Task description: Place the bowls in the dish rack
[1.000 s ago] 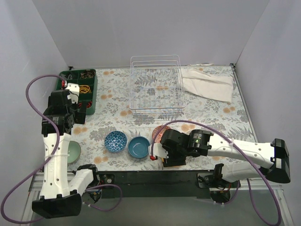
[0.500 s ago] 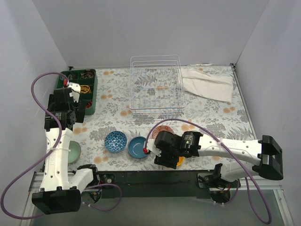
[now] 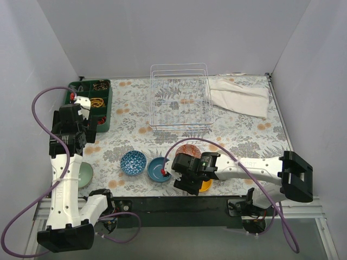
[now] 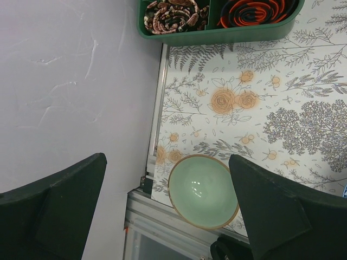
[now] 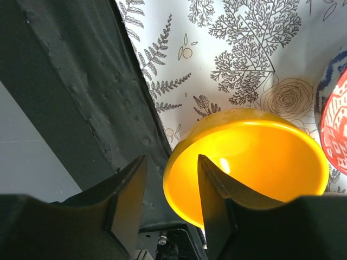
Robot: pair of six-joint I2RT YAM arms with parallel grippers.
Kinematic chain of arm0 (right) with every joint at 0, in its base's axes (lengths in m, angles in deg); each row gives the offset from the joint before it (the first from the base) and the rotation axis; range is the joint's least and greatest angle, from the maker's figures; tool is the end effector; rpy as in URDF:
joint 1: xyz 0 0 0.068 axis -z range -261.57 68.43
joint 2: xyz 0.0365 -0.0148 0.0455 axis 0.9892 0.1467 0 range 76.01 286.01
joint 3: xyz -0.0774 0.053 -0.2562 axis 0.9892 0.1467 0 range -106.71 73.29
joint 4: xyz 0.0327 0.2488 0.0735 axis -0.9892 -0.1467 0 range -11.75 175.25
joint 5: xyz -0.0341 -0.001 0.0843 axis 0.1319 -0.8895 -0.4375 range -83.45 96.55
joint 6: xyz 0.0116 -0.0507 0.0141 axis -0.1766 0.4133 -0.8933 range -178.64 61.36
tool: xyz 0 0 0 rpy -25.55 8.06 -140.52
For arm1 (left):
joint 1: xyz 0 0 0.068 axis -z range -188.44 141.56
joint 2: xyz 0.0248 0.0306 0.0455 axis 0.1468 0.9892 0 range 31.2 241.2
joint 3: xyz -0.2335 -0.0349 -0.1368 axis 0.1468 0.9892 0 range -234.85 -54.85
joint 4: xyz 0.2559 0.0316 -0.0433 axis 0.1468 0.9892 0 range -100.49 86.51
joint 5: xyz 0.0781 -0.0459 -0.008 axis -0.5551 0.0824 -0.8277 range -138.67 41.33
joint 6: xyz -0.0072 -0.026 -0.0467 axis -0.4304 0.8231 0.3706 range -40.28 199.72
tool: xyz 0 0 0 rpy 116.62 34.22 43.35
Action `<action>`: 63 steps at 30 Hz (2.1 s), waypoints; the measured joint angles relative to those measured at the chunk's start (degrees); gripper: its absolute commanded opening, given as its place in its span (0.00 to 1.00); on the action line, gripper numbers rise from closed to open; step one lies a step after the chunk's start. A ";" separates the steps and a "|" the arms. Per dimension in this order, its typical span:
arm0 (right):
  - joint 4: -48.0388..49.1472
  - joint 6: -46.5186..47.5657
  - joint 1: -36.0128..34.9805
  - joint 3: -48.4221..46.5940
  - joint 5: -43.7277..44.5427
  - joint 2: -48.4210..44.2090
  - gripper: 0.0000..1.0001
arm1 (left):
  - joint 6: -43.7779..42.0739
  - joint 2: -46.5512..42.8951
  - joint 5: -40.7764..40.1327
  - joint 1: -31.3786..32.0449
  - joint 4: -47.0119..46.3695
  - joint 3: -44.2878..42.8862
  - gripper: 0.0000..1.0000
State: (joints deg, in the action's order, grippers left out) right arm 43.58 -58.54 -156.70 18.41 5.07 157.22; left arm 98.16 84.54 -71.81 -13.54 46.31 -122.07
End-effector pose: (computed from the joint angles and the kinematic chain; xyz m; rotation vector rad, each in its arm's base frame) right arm 0.0675 0.2582 0.2179 -1.7330 2.2375 0.3640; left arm 0.1621 0.0285 0.3696 -0.6588 2.1729 0.3454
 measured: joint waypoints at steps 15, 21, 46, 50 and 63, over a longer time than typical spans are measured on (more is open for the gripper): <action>-1.53 5.53 0.02 -12.61 4.79 1.11 0.65 | -0.83 -0.68 0.04 0.02 0.17 -0.13 0.98; 2.01 13.27 -2.14 -18.01 0.68 5.92 0.65 | 2.38 1.03 2.23 0.02 2.40 -0.76 0.98; 9.42 30.03 -4.72 -19.39 0.90 21.27 0.48 | 6.08 2.01 4.24 0.02 4.50 -0.87 0.98; 10.14 30.14 -4.70 -19.39 0.90 21.84 0.40 | 6.08 2.05 4.52 0.00 4.52 -0.87 0.98; 10.45 31.65 -4.72 -19.41 1.25 23.89 0.01 | 5.95 1.31 5.51 0.02 4.52 -0.87 0.98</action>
State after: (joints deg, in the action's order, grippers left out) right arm 54.02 -26.89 -161.42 -0.99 6.32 181.11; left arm 104.10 85.85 -66.30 -13.52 50.83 -122.94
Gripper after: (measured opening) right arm 0.136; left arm 0.982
